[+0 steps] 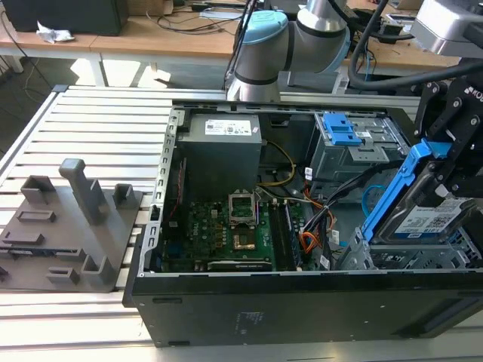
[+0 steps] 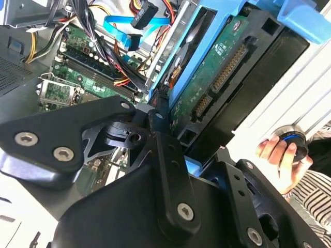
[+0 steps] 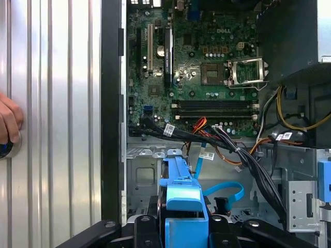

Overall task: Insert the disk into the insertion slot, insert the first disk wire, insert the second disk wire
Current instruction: 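Insert the disk into the insertion slot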

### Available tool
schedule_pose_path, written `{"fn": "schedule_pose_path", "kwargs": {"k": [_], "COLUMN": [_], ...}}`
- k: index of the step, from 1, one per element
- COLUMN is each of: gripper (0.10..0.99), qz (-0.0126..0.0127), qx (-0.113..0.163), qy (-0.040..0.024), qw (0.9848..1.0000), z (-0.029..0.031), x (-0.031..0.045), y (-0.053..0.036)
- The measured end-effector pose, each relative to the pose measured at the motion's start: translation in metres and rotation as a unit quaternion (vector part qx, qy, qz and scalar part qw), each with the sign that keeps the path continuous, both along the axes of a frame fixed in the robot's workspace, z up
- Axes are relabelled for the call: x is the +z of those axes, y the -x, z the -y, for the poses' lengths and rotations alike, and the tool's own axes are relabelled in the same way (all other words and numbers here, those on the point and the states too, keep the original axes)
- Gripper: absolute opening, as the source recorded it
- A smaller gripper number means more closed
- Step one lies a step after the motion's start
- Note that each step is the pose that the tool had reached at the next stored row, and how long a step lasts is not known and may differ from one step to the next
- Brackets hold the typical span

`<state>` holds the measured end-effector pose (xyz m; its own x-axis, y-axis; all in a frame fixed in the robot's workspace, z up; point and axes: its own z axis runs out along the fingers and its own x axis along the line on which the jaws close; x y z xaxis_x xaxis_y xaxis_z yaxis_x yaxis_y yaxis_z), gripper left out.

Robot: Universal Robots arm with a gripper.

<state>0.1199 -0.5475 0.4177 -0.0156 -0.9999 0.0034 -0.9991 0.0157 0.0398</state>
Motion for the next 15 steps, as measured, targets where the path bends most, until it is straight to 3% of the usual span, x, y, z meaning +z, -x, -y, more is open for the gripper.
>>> {"fn": "schedule_pose_path", "kwargs": {"k": [15], "gripper": [0.361], "qz": [-0.0005], "qx": [0.0], "qy": [0.0], "qw": [1.0], "z": [0.0], "x": [-0.0303], "y": [0.0]}}
